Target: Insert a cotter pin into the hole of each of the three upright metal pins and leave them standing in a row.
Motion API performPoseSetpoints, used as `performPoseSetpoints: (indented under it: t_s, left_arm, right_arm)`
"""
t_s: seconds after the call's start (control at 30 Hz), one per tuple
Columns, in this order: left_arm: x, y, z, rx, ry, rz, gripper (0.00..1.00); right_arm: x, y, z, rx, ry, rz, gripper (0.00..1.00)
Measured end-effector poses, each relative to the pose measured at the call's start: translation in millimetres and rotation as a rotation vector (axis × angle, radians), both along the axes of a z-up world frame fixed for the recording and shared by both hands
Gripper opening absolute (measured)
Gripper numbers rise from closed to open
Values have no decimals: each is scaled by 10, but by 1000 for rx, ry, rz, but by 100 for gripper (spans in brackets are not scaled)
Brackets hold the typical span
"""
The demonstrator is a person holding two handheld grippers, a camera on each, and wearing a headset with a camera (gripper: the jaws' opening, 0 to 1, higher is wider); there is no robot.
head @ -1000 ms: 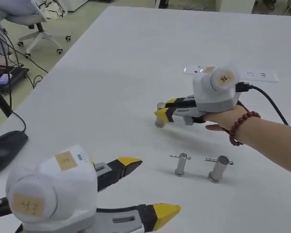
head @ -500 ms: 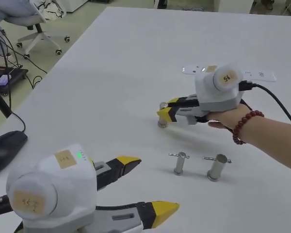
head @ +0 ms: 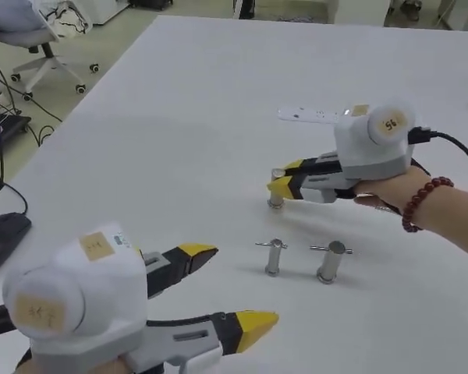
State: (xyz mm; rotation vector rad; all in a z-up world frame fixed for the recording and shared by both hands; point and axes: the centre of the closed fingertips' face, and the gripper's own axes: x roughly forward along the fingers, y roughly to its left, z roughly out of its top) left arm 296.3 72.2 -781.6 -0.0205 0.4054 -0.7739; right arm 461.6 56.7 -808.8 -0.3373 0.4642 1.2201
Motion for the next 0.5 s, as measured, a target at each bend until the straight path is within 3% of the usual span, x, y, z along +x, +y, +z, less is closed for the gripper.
performPoseSetpoints:
  t_s: [0.5]
  left_arm:
    - [-36,-24,33,3,-2,-9,62]
  right_arm:
    - [-164,-517,-23,-26,11,-61,13]
